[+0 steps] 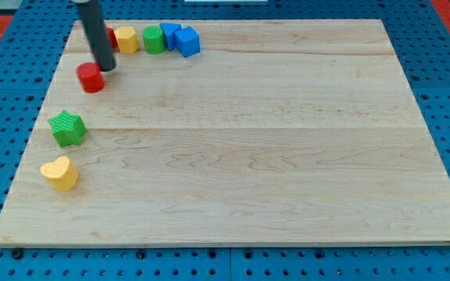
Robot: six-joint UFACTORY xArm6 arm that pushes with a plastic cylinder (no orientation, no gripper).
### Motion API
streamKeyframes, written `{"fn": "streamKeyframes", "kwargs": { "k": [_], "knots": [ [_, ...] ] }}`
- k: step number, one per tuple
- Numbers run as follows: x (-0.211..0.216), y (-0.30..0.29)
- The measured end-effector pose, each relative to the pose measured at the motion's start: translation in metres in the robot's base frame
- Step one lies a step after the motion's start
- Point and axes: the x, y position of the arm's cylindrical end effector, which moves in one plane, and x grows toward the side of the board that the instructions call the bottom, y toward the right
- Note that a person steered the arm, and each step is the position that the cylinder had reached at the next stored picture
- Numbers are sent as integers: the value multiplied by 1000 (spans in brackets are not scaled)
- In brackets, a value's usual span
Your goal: Slide blue cube near red circle
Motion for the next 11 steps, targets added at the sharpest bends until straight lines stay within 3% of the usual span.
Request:
{"fn": "streamKeyframes", "kwargs": {
  "k": [1,2,3,4,5,6,7,8,10,11],
  "knots": [
    [36,-8],
    [40,7],
    [18,122],
    [-43,206],
    [-79,201],
    [-79,139],
    [-55,61],
    [-36,53],
    [-53,134],
    [-20,153]
  ]
}}
